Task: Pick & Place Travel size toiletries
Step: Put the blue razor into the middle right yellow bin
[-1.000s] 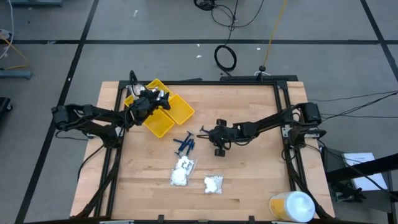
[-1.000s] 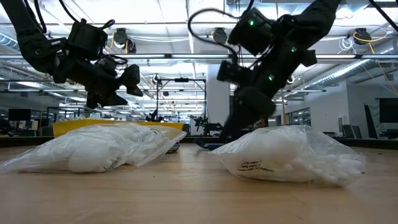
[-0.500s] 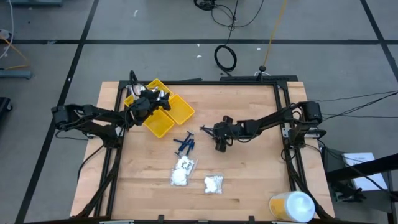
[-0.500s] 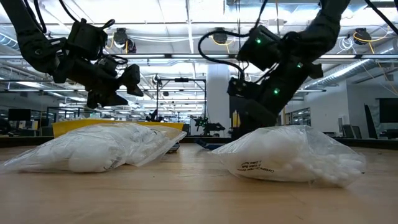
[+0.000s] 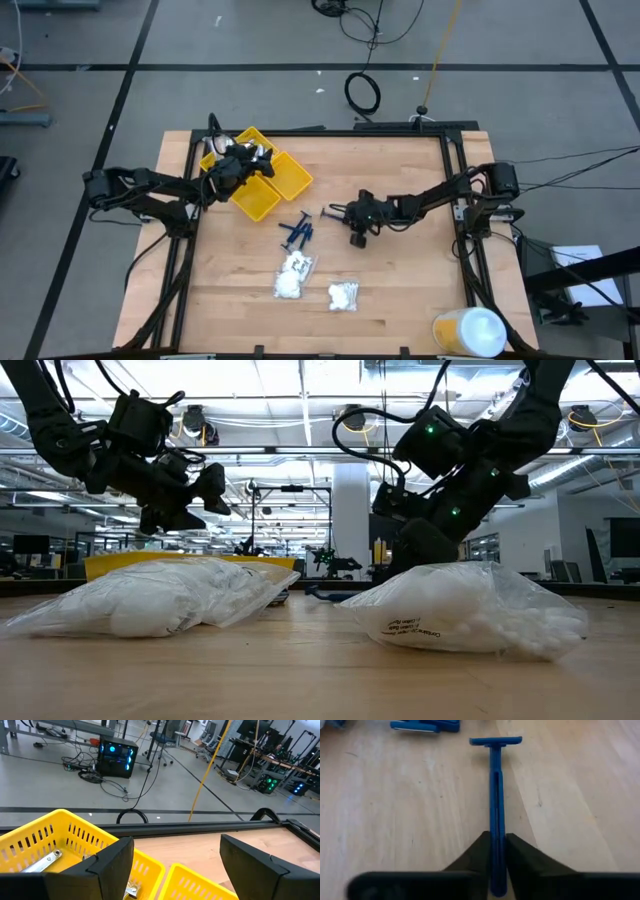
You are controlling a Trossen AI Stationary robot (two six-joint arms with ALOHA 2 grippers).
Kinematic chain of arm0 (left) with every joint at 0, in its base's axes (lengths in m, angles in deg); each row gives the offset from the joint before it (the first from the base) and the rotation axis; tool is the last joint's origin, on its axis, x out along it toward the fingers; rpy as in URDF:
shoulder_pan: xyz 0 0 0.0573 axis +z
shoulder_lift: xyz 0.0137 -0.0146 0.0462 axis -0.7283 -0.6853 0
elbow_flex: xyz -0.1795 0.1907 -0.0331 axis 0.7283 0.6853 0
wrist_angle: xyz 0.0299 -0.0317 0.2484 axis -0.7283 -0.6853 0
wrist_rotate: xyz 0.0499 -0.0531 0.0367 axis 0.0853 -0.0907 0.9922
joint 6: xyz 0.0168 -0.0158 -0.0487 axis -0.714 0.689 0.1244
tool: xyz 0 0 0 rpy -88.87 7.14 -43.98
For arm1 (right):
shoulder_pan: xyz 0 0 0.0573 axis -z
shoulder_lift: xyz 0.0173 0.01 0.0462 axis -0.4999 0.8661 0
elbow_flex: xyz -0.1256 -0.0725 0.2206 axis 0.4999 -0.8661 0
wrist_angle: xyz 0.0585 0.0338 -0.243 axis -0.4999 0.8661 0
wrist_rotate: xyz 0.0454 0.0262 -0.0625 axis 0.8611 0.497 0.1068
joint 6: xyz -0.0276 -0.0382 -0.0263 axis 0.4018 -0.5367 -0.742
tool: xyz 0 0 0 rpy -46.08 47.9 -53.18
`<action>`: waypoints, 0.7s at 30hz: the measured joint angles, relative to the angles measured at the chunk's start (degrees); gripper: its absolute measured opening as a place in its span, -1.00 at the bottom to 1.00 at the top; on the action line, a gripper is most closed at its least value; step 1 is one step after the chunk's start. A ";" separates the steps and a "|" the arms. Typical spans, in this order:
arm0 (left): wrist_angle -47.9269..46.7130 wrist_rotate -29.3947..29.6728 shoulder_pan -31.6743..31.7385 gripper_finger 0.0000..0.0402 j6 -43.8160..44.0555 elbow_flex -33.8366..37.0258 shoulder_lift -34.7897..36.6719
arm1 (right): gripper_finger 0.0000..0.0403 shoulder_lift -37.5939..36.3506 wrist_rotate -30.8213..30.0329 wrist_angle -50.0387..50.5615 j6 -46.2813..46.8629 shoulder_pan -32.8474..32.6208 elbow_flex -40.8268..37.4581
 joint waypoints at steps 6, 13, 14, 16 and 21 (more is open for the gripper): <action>0.00 0.00 0.00 0.42 -0.02 0.00 0.00 | -0.89 0.00 2.50 -0.82 -3.10 1.00 0.00; 1.29 -6.97 0.00 0.42 -3.03 0.00 0.00 | -0.90 -3.09 1.49 -6.13 -5.39 1.07 -0.20; 2.54 -9.59 -0.04 0.42 -5.00 0.00 0.00 | -0.90 -4.24 0.38 -6.69 -5.42 1.05 -0.15; 4.95 -16.18 -0.32 0.42 -8.45 -0.02 0.01 | -0.90 -6.95 -2.00 -7.27 -5.76 1.01 -0.22; 8.59 -30.51 -3.25 0.42 -14.41 -0.44 0.01 | -0.90 -10.82 -5.49 -20.42 -6.58 1.01 -2.49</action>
